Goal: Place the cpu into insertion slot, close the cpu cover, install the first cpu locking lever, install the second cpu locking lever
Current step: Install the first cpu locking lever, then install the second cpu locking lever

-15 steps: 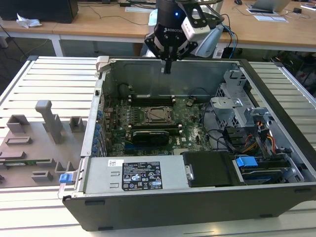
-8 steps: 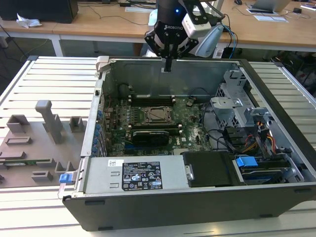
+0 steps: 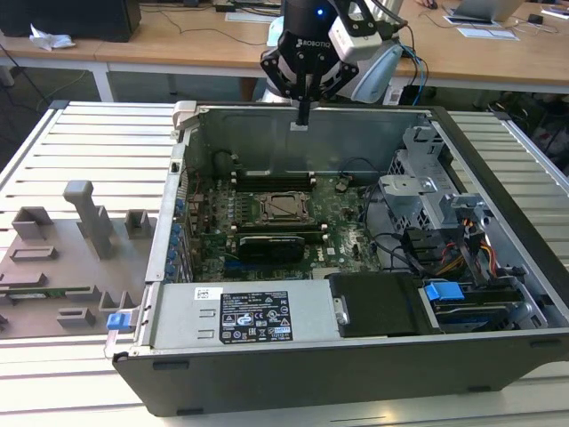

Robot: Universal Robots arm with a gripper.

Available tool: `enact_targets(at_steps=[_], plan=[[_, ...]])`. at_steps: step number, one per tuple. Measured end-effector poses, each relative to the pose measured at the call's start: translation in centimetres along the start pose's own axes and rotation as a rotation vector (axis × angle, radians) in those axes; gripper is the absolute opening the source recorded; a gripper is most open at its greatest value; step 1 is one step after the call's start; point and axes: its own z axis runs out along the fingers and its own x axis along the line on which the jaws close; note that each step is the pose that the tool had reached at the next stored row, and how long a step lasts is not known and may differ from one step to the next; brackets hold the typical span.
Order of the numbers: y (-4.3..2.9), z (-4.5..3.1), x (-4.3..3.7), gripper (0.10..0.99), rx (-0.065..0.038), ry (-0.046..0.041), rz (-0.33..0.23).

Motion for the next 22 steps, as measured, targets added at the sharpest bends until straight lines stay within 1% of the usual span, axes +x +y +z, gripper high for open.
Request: enact_targets(at_steps=[17, 19, 21, 22], plan=[[-0.01, -0.04, 0.00, 0.106, -0.001, 0.0002, 0.000], [-0.05, 0.23, -0.01, 0.106, -0.002, 0.0002, 0.000], [-0.32, 0.66, -0.02, 0.106, -0.002, 0.0002, 0.000], [-0.76, 1.02, -0.03, 0.106, -0.002, 0.0003, 0.000]])
